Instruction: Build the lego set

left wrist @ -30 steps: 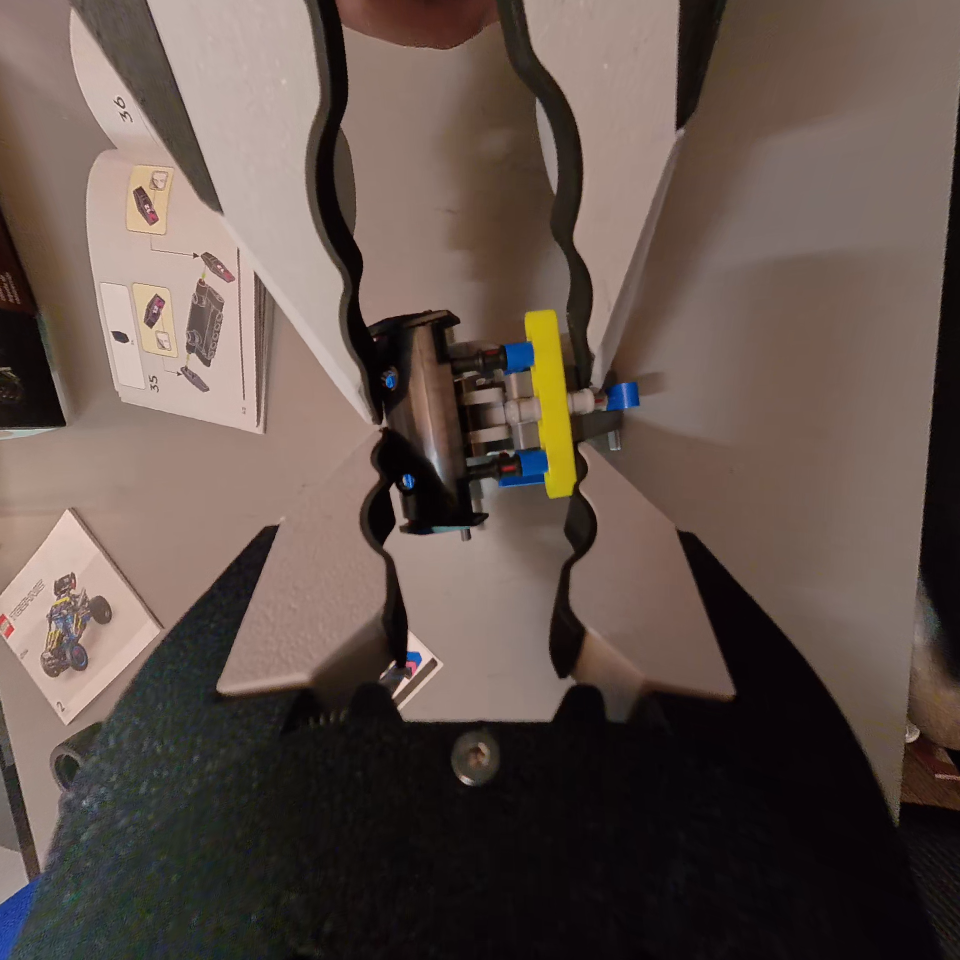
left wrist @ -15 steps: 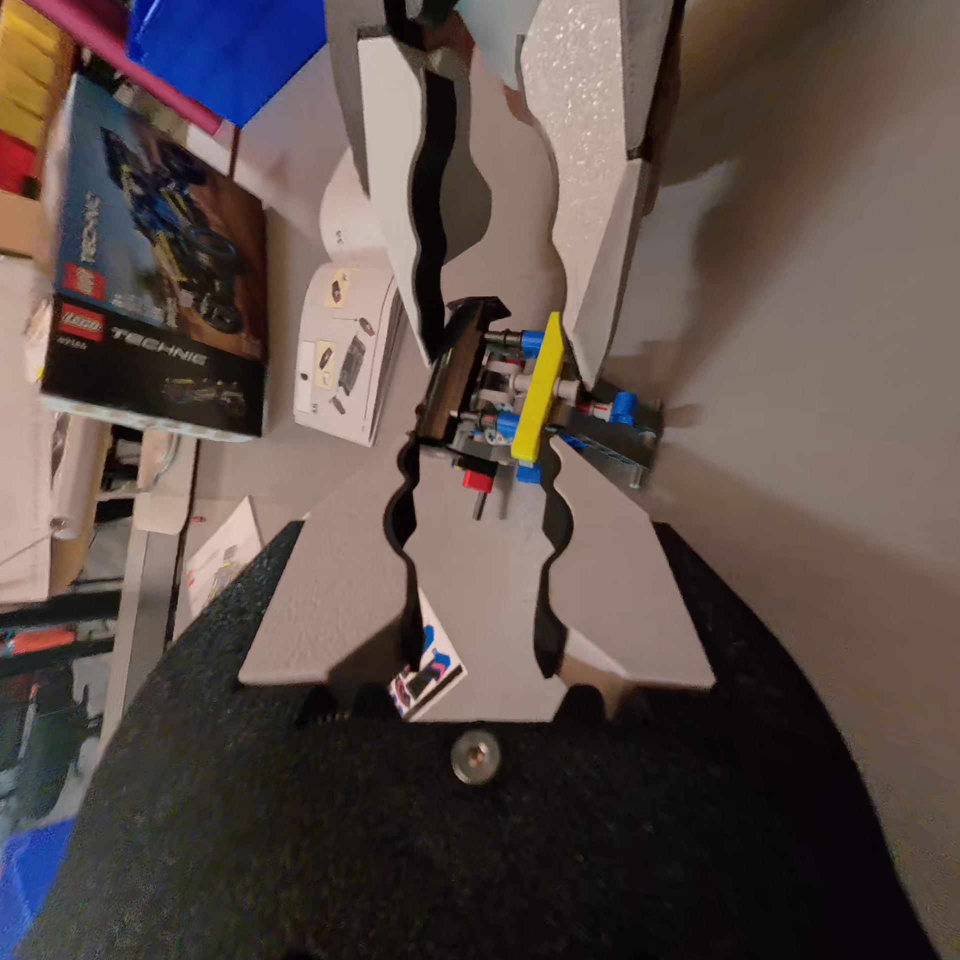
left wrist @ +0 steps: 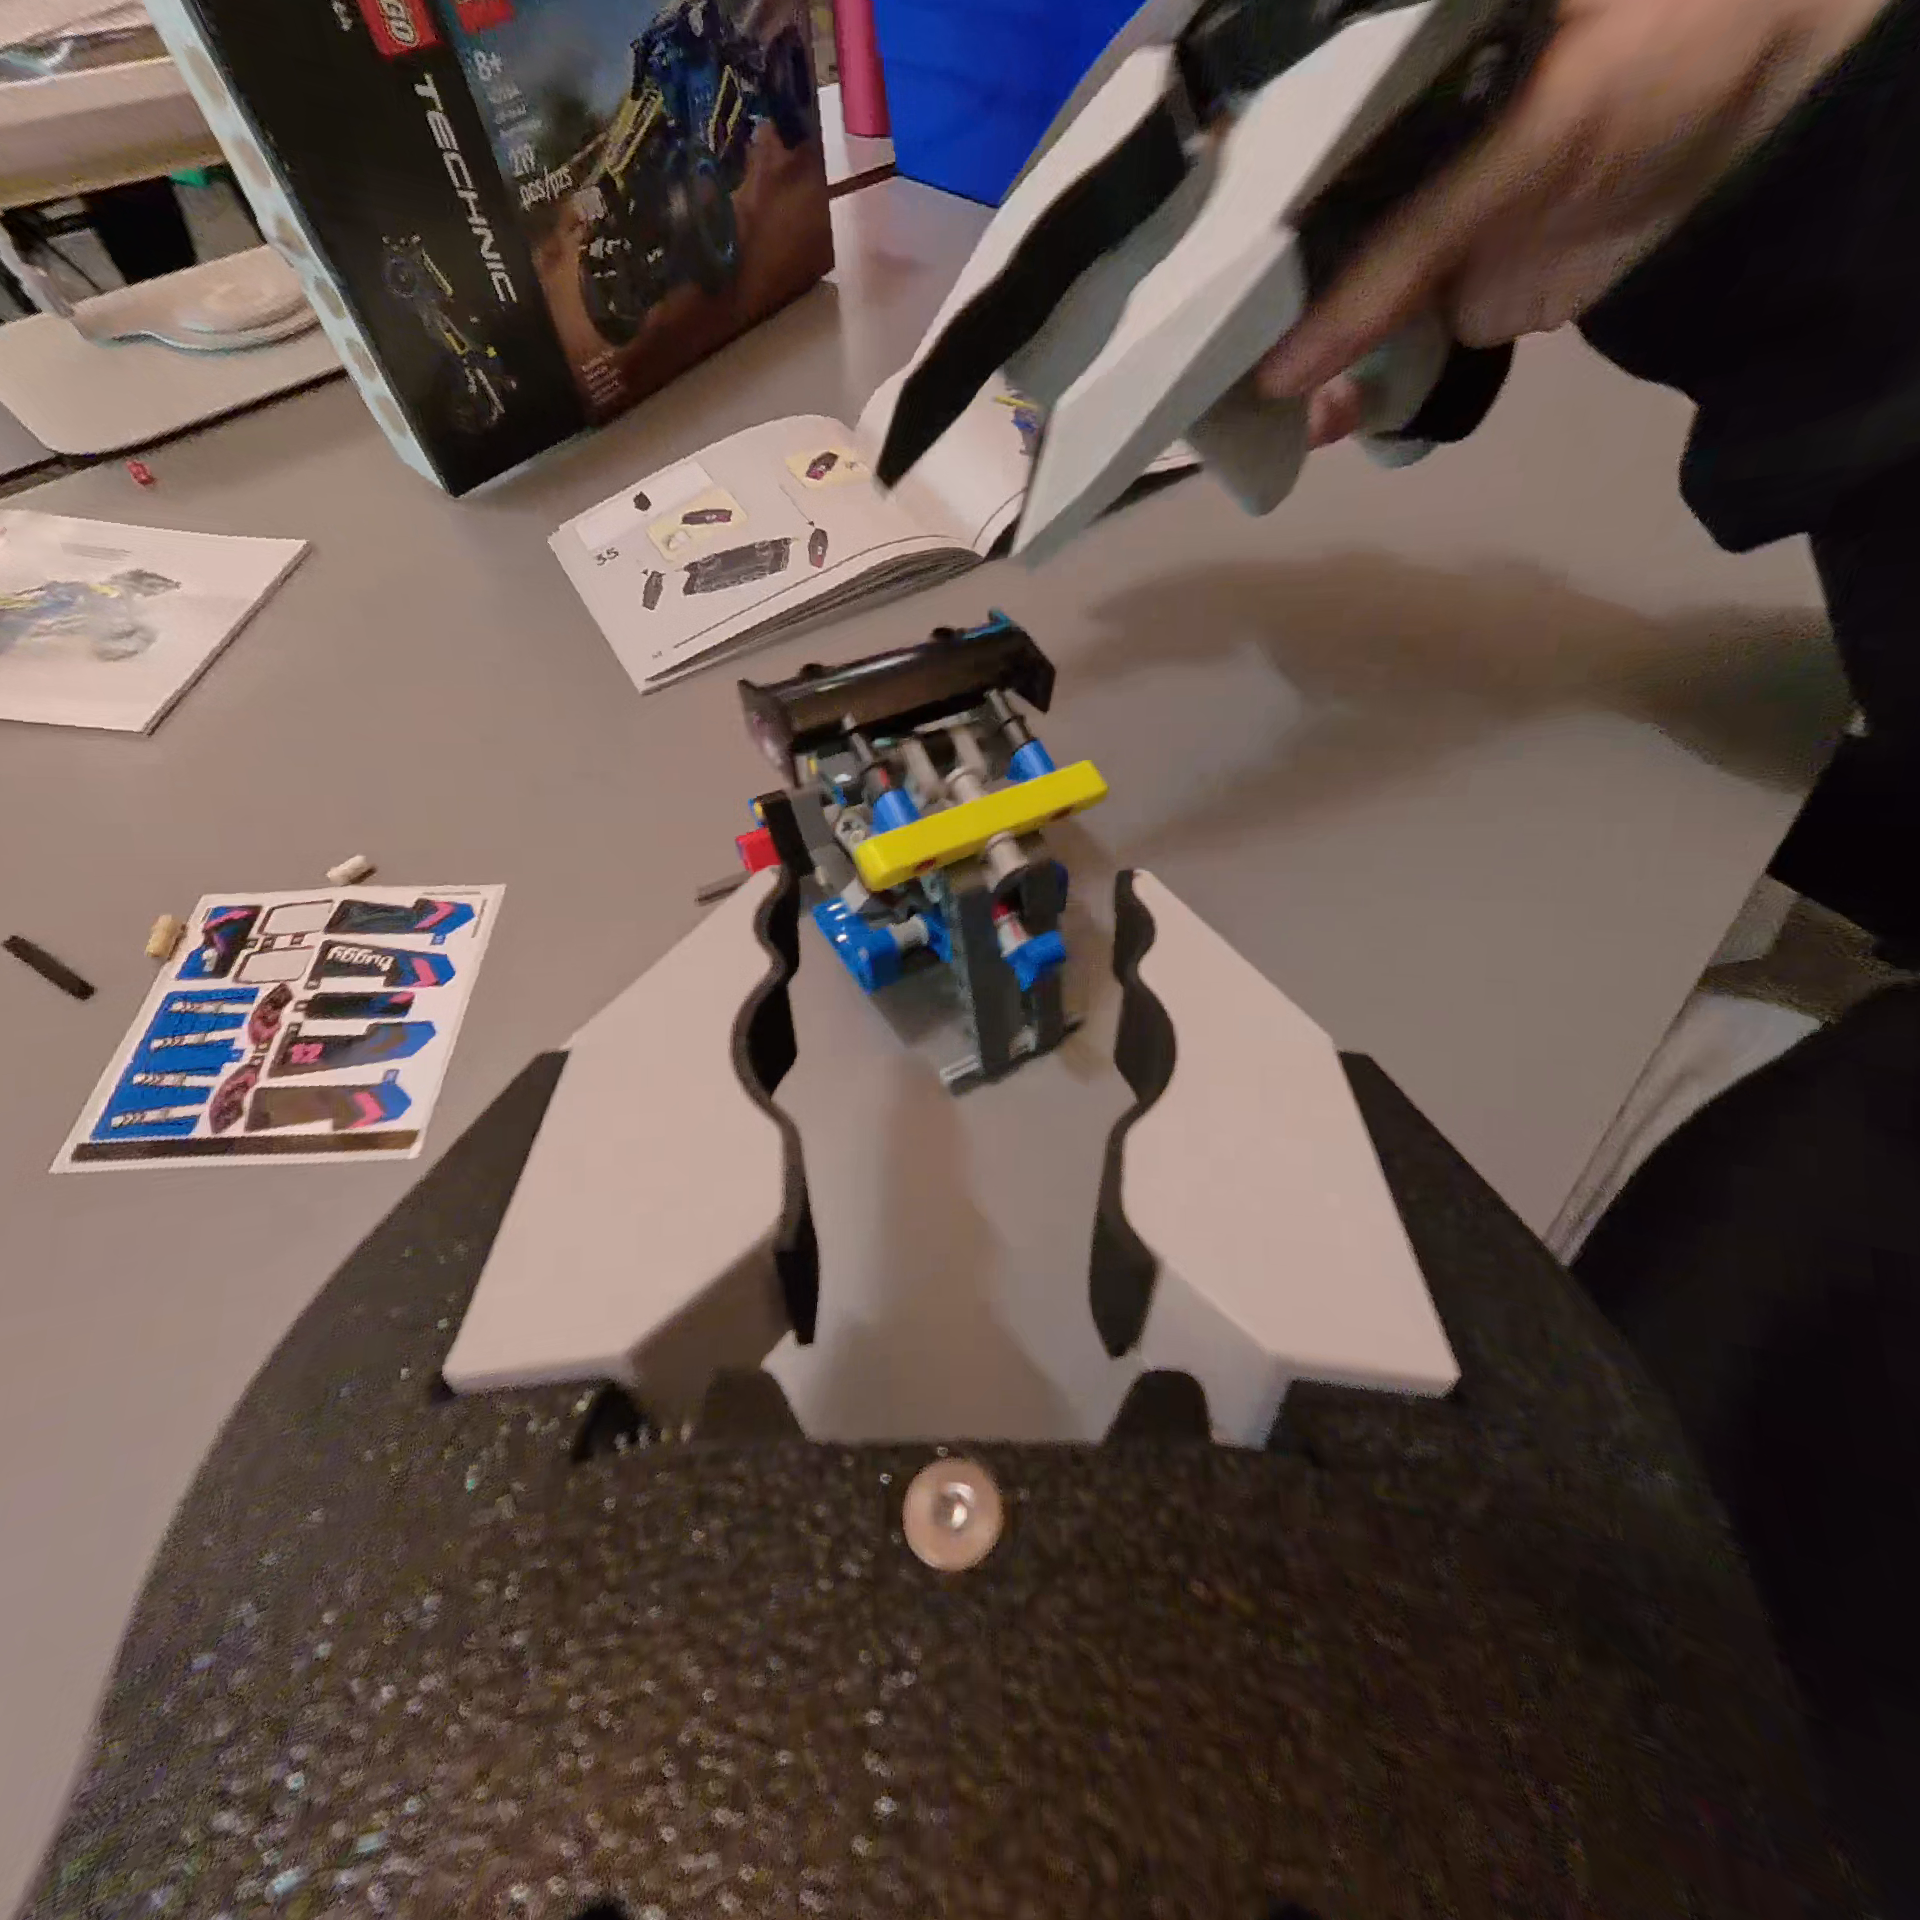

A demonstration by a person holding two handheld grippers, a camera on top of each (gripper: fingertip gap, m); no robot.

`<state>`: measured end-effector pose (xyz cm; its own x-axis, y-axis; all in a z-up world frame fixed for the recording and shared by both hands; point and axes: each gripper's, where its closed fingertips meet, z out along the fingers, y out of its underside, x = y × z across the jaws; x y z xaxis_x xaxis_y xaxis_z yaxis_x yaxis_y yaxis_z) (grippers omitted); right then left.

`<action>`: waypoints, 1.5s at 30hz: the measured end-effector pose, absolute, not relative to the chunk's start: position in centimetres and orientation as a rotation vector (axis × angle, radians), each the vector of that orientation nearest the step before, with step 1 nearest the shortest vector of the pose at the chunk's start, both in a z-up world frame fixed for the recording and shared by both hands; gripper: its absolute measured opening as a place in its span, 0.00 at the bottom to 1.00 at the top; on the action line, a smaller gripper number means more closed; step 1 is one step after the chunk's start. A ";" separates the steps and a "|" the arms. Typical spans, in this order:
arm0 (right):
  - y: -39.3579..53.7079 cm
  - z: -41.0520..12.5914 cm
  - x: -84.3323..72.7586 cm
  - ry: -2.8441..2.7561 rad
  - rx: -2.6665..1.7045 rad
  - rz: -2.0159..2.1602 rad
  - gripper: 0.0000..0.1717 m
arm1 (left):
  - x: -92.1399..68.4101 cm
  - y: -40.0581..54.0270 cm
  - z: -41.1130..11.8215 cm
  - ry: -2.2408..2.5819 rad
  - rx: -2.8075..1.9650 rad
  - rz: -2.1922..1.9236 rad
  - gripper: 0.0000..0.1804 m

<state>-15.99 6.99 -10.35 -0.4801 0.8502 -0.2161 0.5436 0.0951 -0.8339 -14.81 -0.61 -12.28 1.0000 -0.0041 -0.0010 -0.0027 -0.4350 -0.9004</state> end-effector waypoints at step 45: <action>5.1 -12.0 -17.3 -2.038 -1.733 1.512 0.14 | -14.8 3.1 -14.1 0.098 -2.051 -0.019 0.39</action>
